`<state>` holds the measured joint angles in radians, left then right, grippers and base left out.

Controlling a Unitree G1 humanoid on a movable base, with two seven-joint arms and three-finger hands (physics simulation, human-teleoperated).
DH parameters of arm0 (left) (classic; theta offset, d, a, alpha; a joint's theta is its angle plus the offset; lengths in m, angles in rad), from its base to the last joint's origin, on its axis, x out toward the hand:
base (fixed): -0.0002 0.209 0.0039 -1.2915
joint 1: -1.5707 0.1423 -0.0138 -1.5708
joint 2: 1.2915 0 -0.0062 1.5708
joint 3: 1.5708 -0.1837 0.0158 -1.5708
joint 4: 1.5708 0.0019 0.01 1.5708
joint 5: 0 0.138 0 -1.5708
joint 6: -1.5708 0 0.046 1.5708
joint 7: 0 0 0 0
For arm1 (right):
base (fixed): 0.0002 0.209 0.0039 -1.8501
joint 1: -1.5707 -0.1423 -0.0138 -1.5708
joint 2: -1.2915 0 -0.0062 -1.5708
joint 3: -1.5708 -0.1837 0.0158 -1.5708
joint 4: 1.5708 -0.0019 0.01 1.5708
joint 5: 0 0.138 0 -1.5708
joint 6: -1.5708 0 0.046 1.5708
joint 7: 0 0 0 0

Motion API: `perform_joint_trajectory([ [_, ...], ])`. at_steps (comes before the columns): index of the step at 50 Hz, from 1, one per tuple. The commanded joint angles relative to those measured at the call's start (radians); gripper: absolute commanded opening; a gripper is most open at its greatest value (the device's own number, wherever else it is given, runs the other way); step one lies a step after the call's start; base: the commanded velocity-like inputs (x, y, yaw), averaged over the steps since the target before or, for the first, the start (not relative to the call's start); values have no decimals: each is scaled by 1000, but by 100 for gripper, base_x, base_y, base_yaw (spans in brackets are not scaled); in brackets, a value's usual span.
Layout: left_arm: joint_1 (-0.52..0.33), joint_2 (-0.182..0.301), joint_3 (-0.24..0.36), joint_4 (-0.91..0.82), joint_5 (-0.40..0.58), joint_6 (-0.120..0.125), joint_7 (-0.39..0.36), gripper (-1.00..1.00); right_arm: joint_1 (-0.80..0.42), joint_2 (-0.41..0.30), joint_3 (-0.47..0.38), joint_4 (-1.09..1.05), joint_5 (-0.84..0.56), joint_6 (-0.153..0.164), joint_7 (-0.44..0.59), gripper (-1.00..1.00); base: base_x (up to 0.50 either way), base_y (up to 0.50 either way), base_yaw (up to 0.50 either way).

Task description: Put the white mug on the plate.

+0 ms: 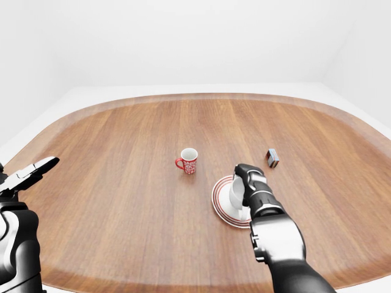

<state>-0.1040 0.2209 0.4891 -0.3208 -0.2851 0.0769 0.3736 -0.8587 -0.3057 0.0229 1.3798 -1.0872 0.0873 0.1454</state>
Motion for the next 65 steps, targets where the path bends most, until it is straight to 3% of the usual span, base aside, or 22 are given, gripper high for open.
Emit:
perform_joint_trajectory([
  [1, -1, 1, 1, -3, -1, 4, 0, 100, -1, 8, 2, -3, -7, 0, -29, -100, 0, 0, 0],
  [28, 3, -2, 2, -3, 0, -2, 0, 100, 8, 12, -5, -1, -5, 0, -48, -100, 0, 0, 0],
  [31, 2, -2, 1, 2, 1, -6, 0, 100, 9, 11, -5, -1, -5, 0, -50, -62, 0, 0, 0],
  [32, 2, -2, 1, 4, 1, -7, -1, 100, 8, 11, -6, -1, -3, 0, -55, 0, 0, 0, 0],
  [34, 1, -2, 0, 8, 2, -11, -1, 100, 8, 12, -6, -1, -3, 0, -57, 24, 0, 0, 0],
  [35, 1, -2, 0, 8, 2, -11, -1, 100, 9, 13, -6, -1, -3, 0, -58, 77, 0, 0, 0],
  [36, 1, -2, 0, 7, 2, -11, -1, 100, 9, 13, -6, -1, -3, 0, -58, 77, 0, 0, 0],
  [37, 1, -1, 0, 8, 2, -11, -1, 100, 9, 13, -6, -1, -2, 0, -60, 100, 0, 0, 0],
  [54, 0, 1, 1, -3, 0, 1, 3, 100, -24, 6, -19, -7, 31, 0, -56, 100, 0, 0, 0],
  [57, -2, 1, 0, 4, 2, -4, 2, 100, -50, -5, -31, -15, 71, 0, 85, 100, 0, 0, 0],
  [62, -2, 1, 0, 2, 2, -1, 3, 100, -70, -13, 11, -55, 102, 0, 552, 100, 0, 0, 0],
  [65, -3, 6, 7, -2, -6, 5, 4, 100, 14, -4, 49, -138, 110, 0, 553, 100, 0, 0, 0],
])
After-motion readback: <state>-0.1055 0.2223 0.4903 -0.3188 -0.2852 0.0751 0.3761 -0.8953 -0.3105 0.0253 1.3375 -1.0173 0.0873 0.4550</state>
